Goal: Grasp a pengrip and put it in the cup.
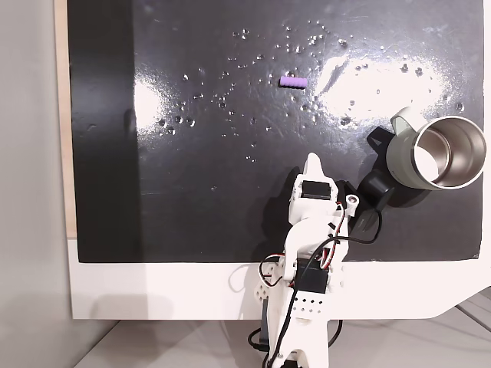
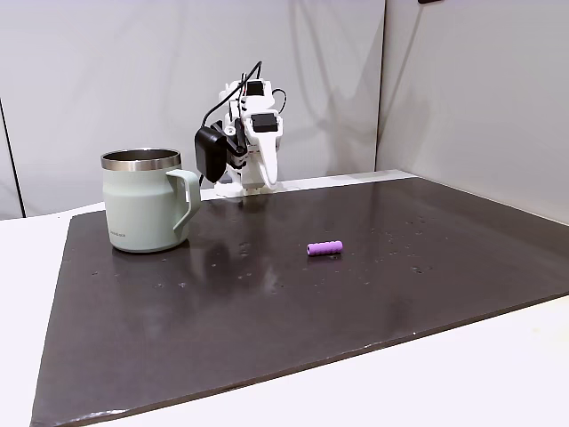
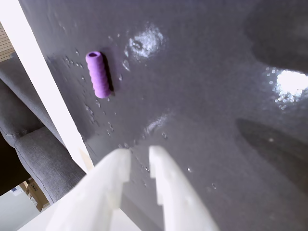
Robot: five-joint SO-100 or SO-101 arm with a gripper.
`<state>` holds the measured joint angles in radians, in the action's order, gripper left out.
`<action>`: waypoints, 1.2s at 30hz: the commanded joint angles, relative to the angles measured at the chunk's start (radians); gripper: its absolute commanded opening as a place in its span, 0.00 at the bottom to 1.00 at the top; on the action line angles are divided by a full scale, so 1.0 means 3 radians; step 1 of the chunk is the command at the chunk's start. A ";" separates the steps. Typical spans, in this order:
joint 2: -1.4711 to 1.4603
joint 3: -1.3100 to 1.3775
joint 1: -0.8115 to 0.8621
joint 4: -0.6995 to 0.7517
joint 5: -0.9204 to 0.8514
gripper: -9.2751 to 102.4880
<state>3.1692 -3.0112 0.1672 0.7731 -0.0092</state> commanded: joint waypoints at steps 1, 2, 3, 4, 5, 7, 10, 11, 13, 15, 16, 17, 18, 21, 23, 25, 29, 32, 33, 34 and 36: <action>0.0026 0.0020 -0.0102 -0.0102 -0.0164 0.08; 0.0026 0.0020 -0.0102 -0.0102 -0.0159 0.08; 0.0026 0.0020 -0.0102 -0.0102 -0.0159 0.08; 0.0026 0.0020 -0.0092 -0.0102 -0.0164 0.08; 0.0026 0.0020 -0.0072 -0.0102 -0.0164 0.08; 0.0026 0.0020 -0.0046 -0.0102 -0.0164 0.08; 0.0026 0.0066 -0.0015 -0.0036 -0.0164 0.08; 0.0026 0.0118 0.0005 0.0031 -0.0153 0.08; 0.0026 0.0266 0.0056 0.0118 -0.0153 0.08; 0.0026 0.0435 0.0072 0.0194 -0.0174 0.08; 0.0026 0.0532 0.0066 0.0245 -0.0199 0.08; 0.0026 0.0644 0.0066 0.0297 -0.0205 0.08; 0.0000 0.0757 0.0061 0.0332 -0.0205 0.08; -0.0424 0.1253 0.0031 0.0476 -0.0205 0.08; -0.0859 0.1692 0.0020 0.0583 -0.0205 0.08; -0.1237 0.2102 0.0061 0.0644 -0.0205 0.08; -0.1938 0.2771 0.0123 0.0690 -0.0368 0.08; -0.2495 0.3293 0.0138 0.0864 -0.0624 0.08; -0.2674 0.3497 0.0148 0.0961 -0.0721 0.08; -0.2838 0.3692 0.0164 0.1058 -0.0803 0.08; -0.3150 0.4070 0.0194 0.1227 -0.0823 0.08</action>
<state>2.3317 -1.9942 0.2102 1.0861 -0.2240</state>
